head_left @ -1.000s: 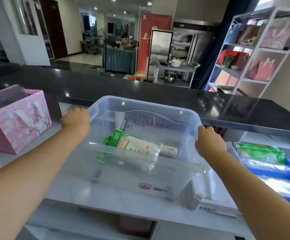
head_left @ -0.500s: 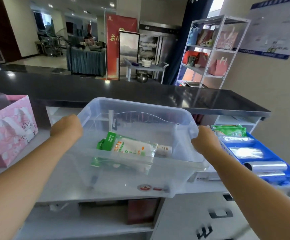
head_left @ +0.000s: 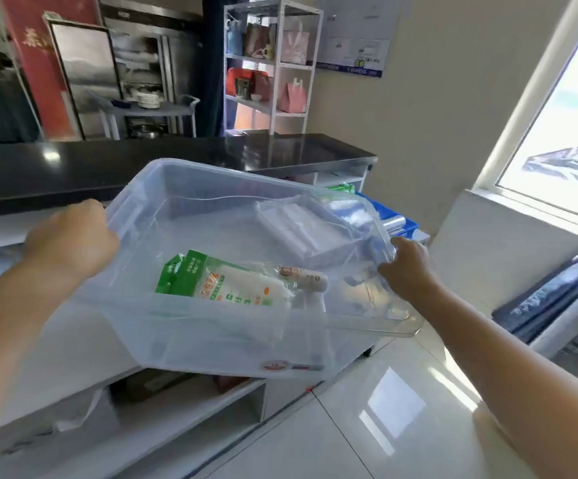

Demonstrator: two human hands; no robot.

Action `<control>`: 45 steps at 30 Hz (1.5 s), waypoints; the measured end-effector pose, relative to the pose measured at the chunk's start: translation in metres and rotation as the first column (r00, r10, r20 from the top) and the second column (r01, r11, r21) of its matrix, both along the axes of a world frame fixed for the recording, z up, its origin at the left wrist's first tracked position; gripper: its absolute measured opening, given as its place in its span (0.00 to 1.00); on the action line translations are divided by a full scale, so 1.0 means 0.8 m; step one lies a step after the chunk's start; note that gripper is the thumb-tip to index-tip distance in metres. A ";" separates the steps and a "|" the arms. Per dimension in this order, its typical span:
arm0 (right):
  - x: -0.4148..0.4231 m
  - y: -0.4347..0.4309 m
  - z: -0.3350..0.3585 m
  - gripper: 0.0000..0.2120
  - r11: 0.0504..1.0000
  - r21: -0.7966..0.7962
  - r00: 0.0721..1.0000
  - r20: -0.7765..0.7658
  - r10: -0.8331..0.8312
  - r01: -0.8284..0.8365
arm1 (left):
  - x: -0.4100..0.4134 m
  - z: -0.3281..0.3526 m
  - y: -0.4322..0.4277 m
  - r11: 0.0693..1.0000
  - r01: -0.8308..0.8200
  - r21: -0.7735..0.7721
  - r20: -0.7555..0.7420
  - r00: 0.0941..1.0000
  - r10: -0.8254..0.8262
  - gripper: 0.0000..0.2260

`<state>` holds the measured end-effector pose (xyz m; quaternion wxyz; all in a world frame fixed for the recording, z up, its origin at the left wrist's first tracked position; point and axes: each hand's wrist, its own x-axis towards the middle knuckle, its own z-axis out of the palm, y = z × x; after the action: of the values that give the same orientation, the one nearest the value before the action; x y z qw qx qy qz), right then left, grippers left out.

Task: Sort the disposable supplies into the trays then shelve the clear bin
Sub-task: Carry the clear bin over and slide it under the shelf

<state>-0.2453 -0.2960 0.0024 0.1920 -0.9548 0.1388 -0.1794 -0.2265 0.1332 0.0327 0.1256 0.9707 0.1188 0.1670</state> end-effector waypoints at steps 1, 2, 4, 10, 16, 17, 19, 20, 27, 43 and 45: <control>-0.016 -0.012 0.003 0.09 0.999 0.004 0.999 0.004 -0.032 0.032 | 0.002 0.003 -0.013 1.000 0.028 0.007 0.004 1.000 -0.028 0.03; -0.031 -0.025 0.006 0.09 0.998 0.007 0.998 0.010 -0.065 0.065 | 0.003 0.007 -0.027 0.998 0.057 0.017 0.005 0.998 -0.057 0.03; -0.057 -0.052 0.012 0.13 0.992 -0.001 0.992 0.023 -0.125 0.125 | 0.007 0.012 -0.059 0.992 0.121 0.031 0.012 0.993 -0.121 0.03; -0.121 -0.145 0.020 0.16 0.967 -0.002 0.966 0.047 -0.256 0.256 | 0.020 0.018 -0.180 0.953 0.297 0.050 0.024 0.954 -0.299 0.02; -0.163 -0.257 0.021 0.07 0.942 0.026 0.940 0.064 -0.336 0.335 | 0.039 0.022 -0.328 0.898 0.438 0.047 0.035 0.897 -0.440 0.01; -0.166 -0.278 0.020 0.06 0.935 0.037 0.933 0.060 -0.354 0.352 | 0.045 0.022 -0.355 0.889 0.456 0.041 0.026 0.889 -0.457 0.03; -0.165 -0.324 0.016 0.08 0.922 0.042 0.922 0.033 -0.386 0.385 | 0.059 0.019 -0.409 0.872 0.488 0.034 0.013 0.872 -0.489 0.06; -0.162 -0.348 0.013 0.09 0.917 0.039 0.918 0.019 -0.397 0.396 | 0.067 0.016 -0.436 0.864 0.503 0.033 0.010 0.864 -0.503 0.07; -0.113 -0.511 0.004 0.09 0.893 0.037 0.893 0.016 -0.450 0.449 | 0.134 0.014 -0.611 0.846 0.533 -0.010 -0.018 0.846 -0.533 0.02; 0.157 -0.736 0.036 0.16 0.903 0.005 0.898 0.112 -0.426 0.429 | 0.423 0.031 -0.819 0.854 0.519 -0.027 0.124 0.850 -0.512 0.03; 0.203 -0.750 0.040 0.16 0.906 -0.004 0.897 0.138 -0.420 0.424 | 0.470 0.031 -0.832 0.844 0.536 -0.033 0.145 0.838 -0.526 0.02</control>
<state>-0.0826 -0.8958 0.0348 0.1410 -0.8910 0.3262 -0.2825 0.1494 -0.5321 0.0573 0.2093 0.9473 -0.1575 0.1842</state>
